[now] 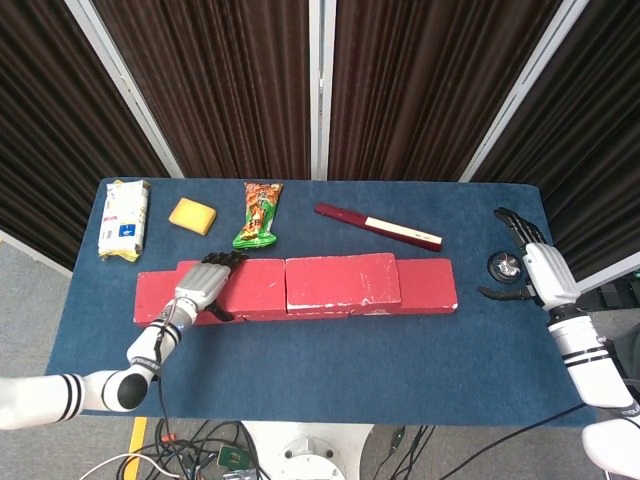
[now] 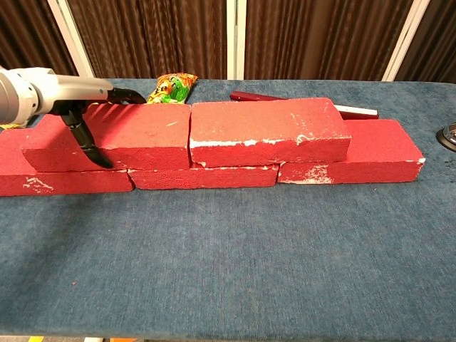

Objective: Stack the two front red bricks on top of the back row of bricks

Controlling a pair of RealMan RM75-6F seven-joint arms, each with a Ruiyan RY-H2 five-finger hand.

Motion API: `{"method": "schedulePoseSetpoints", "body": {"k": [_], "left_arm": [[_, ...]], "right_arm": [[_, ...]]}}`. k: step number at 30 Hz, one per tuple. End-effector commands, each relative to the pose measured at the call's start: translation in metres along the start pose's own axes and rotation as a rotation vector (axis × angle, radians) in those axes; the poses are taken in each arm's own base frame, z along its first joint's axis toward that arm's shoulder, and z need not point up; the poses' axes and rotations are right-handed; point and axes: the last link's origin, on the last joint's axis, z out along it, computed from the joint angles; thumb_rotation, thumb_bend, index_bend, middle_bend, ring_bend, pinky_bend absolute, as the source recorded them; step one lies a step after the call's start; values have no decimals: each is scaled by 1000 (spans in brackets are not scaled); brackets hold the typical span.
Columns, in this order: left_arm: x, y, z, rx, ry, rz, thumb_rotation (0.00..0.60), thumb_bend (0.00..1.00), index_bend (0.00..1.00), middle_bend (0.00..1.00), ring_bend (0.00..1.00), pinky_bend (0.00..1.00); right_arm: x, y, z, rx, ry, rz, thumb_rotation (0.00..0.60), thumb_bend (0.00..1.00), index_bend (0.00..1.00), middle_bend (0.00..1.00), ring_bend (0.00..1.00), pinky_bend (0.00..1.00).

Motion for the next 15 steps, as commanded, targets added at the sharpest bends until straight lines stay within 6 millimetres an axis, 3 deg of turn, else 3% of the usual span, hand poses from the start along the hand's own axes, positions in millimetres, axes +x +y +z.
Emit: {"method": "schedulePoseSetpoints", "body": {"k": [1,15], "left_arm": [[1,1,1,-1,4,-2,600,19,0,0,0,0],[1,7,2,-15,11,-4,600,13,0,0,0,7]], "right_arm": [[0,0,0,0,1,1,600,0,0,0,0,0],[1,2,0,-5,1,4,600,0,0,0,0,0]]}}
